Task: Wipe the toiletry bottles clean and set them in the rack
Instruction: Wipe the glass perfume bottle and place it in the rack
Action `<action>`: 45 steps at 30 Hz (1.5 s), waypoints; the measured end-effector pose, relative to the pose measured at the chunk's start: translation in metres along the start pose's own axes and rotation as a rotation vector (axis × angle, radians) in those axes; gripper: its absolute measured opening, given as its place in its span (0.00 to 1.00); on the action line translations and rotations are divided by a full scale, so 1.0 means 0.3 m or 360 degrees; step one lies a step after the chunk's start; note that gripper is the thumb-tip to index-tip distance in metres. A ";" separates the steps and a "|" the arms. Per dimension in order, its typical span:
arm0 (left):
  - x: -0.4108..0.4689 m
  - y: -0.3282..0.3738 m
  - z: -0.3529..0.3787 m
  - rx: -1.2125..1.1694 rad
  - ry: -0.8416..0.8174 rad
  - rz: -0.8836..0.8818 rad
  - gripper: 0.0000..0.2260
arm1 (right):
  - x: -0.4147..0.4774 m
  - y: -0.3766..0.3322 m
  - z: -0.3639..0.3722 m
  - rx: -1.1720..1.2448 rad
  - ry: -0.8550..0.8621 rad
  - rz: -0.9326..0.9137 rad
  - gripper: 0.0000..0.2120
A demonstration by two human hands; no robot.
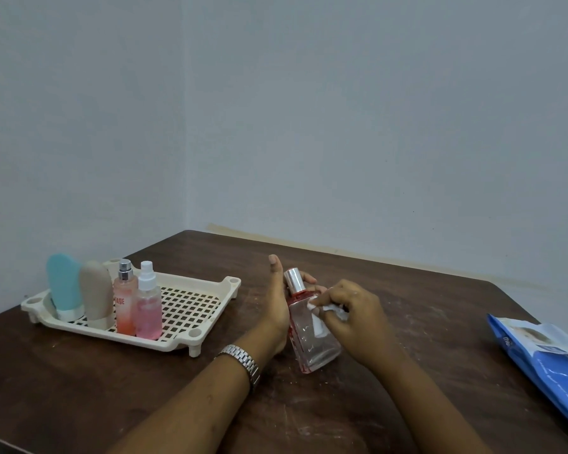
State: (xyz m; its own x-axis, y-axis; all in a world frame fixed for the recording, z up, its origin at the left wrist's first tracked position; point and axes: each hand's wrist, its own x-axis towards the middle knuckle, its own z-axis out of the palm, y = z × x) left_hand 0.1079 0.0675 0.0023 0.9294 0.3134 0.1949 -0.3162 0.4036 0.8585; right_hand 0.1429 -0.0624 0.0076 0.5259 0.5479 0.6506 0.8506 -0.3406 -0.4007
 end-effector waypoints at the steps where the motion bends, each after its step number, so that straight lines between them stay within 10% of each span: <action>1: 0.000 0.000 0.000 0.0012 -0.0006 0.0002 0.34 | 0.000 0.011 0.000 0.0004 0.0053 0.0047 0.01; 30: 0.009 -0.006 -0.019 0.0166 -0.0064 0.0066 0.33 | 0.000 0.023 0.046 0.0051 0.0348 0.0289 0.06; 45: 0.013 -0.006 -0.033 0.0127 0.0015 0.0030 0.30 | 0.004 0.060 -0.028 0.0176 -0.0225 0.0493 0.07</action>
State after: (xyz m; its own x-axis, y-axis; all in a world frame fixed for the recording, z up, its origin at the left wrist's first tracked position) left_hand 0.1102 0.0764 -0.0032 0.9215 0.3283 0.2075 -0.3171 0.3278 0.8899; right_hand 0.1589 -0.0743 0.0065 0.7473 0.5345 0.3947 0.6417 -0.4266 -0.6374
